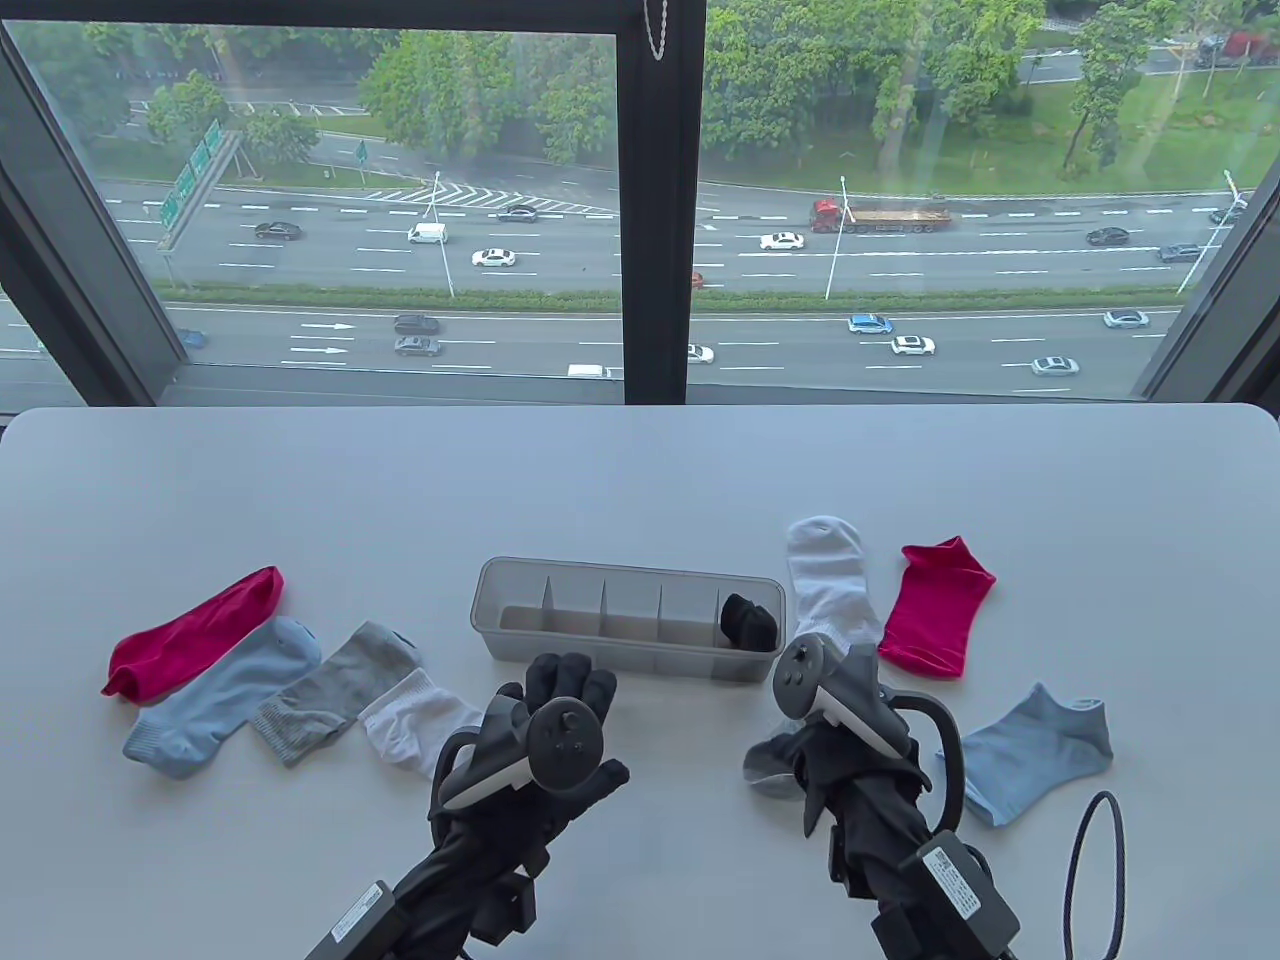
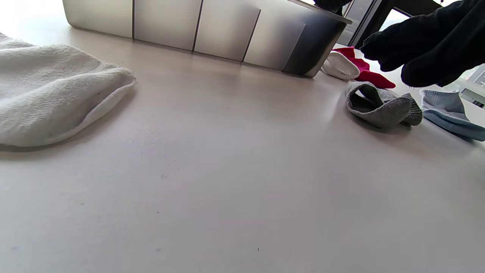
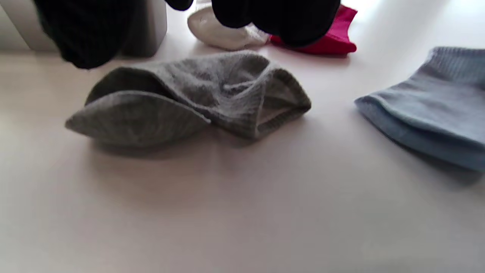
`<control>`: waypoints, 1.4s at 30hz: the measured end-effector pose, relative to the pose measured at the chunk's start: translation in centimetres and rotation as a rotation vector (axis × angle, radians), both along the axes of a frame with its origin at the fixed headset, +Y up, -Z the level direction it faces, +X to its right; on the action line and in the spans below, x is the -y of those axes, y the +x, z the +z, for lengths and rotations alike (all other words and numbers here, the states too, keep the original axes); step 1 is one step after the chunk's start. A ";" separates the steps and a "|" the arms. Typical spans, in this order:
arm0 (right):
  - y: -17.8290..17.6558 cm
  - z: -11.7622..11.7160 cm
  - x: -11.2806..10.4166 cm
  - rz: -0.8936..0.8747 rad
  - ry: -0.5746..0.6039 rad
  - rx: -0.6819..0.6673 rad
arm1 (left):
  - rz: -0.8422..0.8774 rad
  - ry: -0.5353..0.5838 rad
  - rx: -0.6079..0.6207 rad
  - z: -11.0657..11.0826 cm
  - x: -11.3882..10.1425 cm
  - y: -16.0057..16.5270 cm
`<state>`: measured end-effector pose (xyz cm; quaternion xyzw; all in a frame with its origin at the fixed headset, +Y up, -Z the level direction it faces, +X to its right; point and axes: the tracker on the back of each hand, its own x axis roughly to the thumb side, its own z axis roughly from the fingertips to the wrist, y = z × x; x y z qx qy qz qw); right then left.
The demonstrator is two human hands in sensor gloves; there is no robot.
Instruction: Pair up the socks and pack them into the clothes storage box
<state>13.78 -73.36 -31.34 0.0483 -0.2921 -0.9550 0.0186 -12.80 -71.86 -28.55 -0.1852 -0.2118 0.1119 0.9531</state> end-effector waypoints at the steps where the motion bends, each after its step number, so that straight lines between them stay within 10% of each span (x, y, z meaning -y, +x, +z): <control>1: -0.1 0.0 1.1 0.021 -0.047 -0.013 | 0.008 0.007 0.004 0.1 -0.1 0.0; 5: -1.1 -0.2 2.7 0.149 0.118 -0.050 | 0.042 0.020 0.028 0.2 -0.4 0.1; 14: -7.5 2.4 -1.8 -0.302 0.442 -0.256 | 0.493 -0.286 -0.018 -0.5 1.0 -0.6; 26: -8.0 3.0 0.2 -0.614 0.180 -0.292 | 0.739 -0.120 -0.303 -1.0 0.5 -2.5; 33: -6.1 2.4 -0.8 -0.781 0.346 -0.056 | 0.727 -0.136 -0.284 -1.2 0.4 -2.8; 37: -4.2 2.2 -1.5 -0.865 0.429 0.061 | 0.369 -0.260 -0.162 -1.5 0.5 -1.9; 42: -4.7 2.3 -2.7 -0.713 0.464 -0.075 | 0.329 -0.156 -0.026 -0.8 0.1 -0.6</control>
